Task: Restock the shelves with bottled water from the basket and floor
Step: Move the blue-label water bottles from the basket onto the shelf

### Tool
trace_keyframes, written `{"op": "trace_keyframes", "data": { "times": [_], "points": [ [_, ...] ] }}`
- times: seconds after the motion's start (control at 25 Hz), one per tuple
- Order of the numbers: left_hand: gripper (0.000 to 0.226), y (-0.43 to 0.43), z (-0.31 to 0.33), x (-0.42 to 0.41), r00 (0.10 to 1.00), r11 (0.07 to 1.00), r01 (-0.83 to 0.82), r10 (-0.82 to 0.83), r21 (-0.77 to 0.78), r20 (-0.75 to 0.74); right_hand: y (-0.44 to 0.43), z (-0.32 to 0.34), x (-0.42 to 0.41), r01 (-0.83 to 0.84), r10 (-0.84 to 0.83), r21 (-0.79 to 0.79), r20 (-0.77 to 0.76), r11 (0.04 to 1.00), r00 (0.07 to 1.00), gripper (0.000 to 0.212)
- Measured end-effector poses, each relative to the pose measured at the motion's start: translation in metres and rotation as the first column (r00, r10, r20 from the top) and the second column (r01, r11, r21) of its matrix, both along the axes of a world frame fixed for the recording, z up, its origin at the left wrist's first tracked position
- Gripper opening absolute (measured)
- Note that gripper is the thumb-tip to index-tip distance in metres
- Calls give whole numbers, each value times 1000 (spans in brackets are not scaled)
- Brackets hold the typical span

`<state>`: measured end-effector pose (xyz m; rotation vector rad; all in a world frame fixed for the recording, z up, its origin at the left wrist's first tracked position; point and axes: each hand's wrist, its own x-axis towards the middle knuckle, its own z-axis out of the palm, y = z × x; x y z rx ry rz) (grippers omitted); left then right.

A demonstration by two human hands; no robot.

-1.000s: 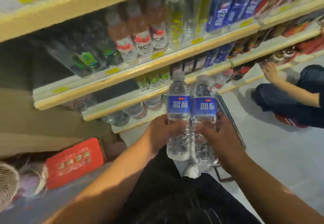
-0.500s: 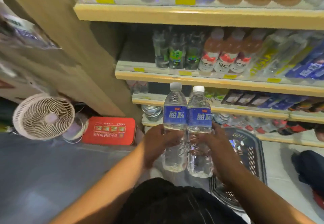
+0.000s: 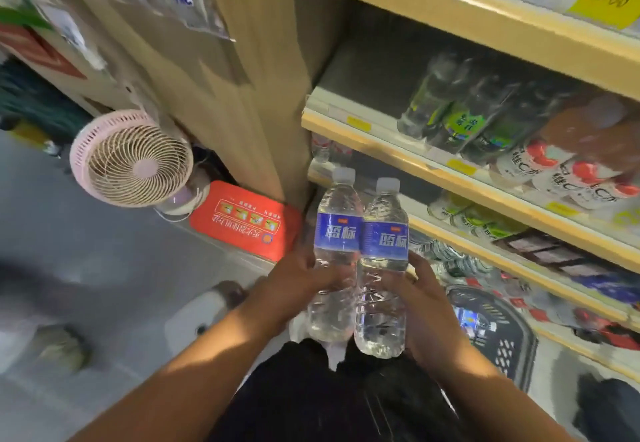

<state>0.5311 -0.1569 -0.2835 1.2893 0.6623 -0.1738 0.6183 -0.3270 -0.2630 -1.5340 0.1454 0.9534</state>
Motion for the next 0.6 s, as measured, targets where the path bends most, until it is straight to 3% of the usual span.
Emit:
{"op": "trace_keyframes", "data": {
  "times": [0.08,0.24,0.36,0.4,0.6],
  "points": [
    [32,-2,-8,3,999,999,-47,47,22,-13,5,-13,14,-60,60,-27,-11,998,998,38],
    [14,-8,-38,13,979,981,-184,188,65,-74,13,-52,45,-242,242,-62,-14,968,970,40],
    [44,-14,-76,24,927,937,-348,342,-16,-152,18,-88,66,-343,343,-66,-20,937,939,43],
    [44,-15,-91,27,911,923,-384,376,-14,-166,20,-100,72,-367,365,-68,-33,928,930,43],
    [15,-18,-161,49,903,906,-416,401,-79,-153,26,-166,99,-397,389,-96,-87,913,917,46]
  ]
}}
